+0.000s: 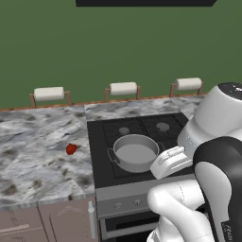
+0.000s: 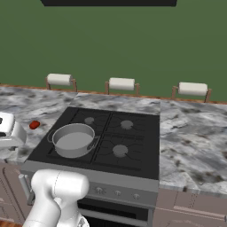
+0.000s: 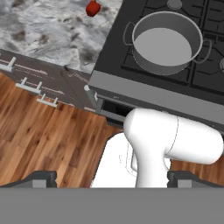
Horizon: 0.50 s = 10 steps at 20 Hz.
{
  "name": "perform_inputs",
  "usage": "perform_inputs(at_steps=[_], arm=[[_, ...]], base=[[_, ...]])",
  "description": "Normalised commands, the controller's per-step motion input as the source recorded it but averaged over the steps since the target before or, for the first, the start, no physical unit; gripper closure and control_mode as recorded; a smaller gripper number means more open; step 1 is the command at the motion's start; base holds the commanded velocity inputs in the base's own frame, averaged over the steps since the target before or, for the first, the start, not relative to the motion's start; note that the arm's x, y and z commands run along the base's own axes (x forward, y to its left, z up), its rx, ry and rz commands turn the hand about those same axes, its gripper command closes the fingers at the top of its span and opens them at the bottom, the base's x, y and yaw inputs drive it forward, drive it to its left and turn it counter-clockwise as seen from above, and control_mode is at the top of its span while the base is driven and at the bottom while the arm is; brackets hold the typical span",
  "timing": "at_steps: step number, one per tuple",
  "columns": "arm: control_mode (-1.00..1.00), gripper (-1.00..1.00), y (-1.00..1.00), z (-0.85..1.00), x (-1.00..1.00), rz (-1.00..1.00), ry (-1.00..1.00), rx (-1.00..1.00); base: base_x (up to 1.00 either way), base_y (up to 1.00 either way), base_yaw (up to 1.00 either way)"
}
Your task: Turn on the burner for the pot on the stove. Wait thirty seconds for the pot to heat up. Then add the bell pepper to the pot.
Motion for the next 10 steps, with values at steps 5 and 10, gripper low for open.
perform_inputs(at_steps=[5,10], arm=[[-1.00,-1.00,0.00,0.00,0.00,0.00,0.00,0.00],[-1.00,-1.00,0.00,0.00,0.00,0.00,0.00,0.00]], base=[[0.00,0.00,0.00],[0.00,0.00,0.00]])
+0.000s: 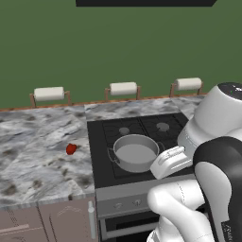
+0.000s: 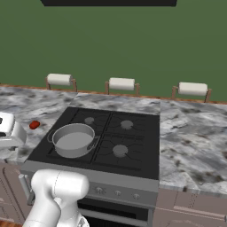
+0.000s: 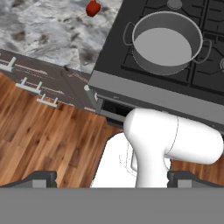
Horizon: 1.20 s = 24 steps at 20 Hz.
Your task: Turn on the burner for the pot on the stove. Wait thirty seconds for the pot to heat up. Then add the bell pepper to the pot.
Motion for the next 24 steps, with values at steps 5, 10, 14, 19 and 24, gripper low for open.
perform_inputs(at_steps=[5,10,14,19,24], arm=[[-1.00,-1.00,0.00,0.00,0.00,0.00,0.00,0.00],[-1.00,-1.00,0.00,0.00,0.00,0.00,0.00,0.00],[-1.00,-1.00,0.00,0.00,0.00,0.00,0.00,0.00],[-1.00,-1.00,0.00,0.00,0.00,0.00,0.00,0.00],[-1.00,-1.00,0.00,0.00,0.00,0.00,0.00,0.00]], base=[[0.00,0.00,0.00],[0.00,0.00,0.00],[0.00,0.00,0.00],[0.00,0.00,0.00],[0.00,0.00,0.00]])
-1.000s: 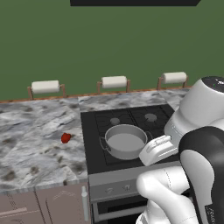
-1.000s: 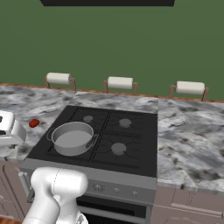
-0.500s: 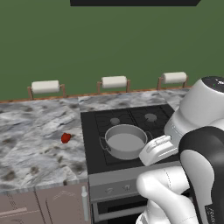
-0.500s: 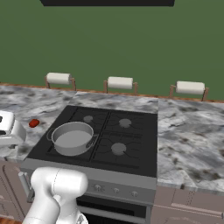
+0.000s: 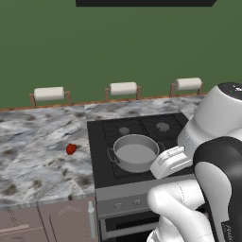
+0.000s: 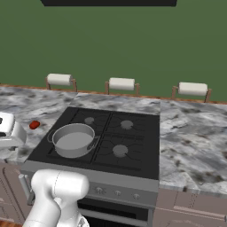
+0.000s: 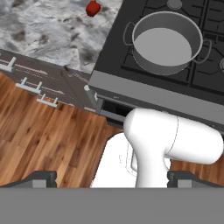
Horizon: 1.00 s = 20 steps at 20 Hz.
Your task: Turn on the burner for the pot on the stove. Wait thirty seconds for the pot to heat up. Then add the bell pepper to the pot.
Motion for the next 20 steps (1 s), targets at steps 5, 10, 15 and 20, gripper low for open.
perform_inputs(at_steps=[5,10,15,20], arm=[[-1.00,-1.00,0.00,0.00,0.00,0.00,0.00,0.00],[-1.00,-1.00,0.00,0.00,0.00,0.00,0.00,0.00],[-1.00,-1.00,0.00,0.00,0.00,0.00,0.00,0.00],[-1.00,-1.00,0.00,0.00,0.00,0.00,0.00,0.00]], base=[[0.00,0.00,0.00],[0.00,0.00,0.00],[0.00,0.00,0.00],[0.00,0.00,0.00]])
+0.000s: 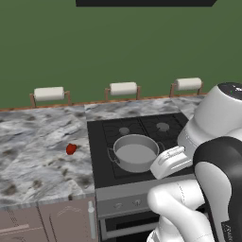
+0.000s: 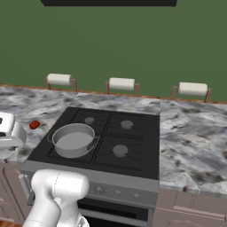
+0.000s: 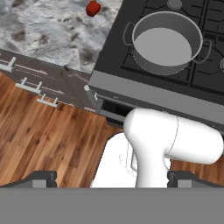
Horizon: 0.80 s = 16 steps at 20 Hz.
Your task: Turn on the burner for the pot on the stove. Wait thirty seconds for the pot to heat up. Then add the bell pepper to the pot.
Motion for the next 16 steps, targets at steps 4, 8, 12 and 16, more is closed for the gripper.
perform_inputs(at_steps=[4,8,12,16], arm=[[-1.00,-1.00,0.00,0.00,0.00,0.00,0.00,0.00],[-1.00,-1.00,0.00,0.00,0.00,0.00,0.00,0.00],[-1.00,-1.00,0.00,0.00,0.00,0.00,0.00,0.00],[-1.00,-1.00,0.00,0.00,0.00,0.00,0.00,0.00]], base=[[0.00,0.00,0.00],[0.00,0.00,0.00],[0.00,0.00,0.00],[0.00,0.00,0.00]])
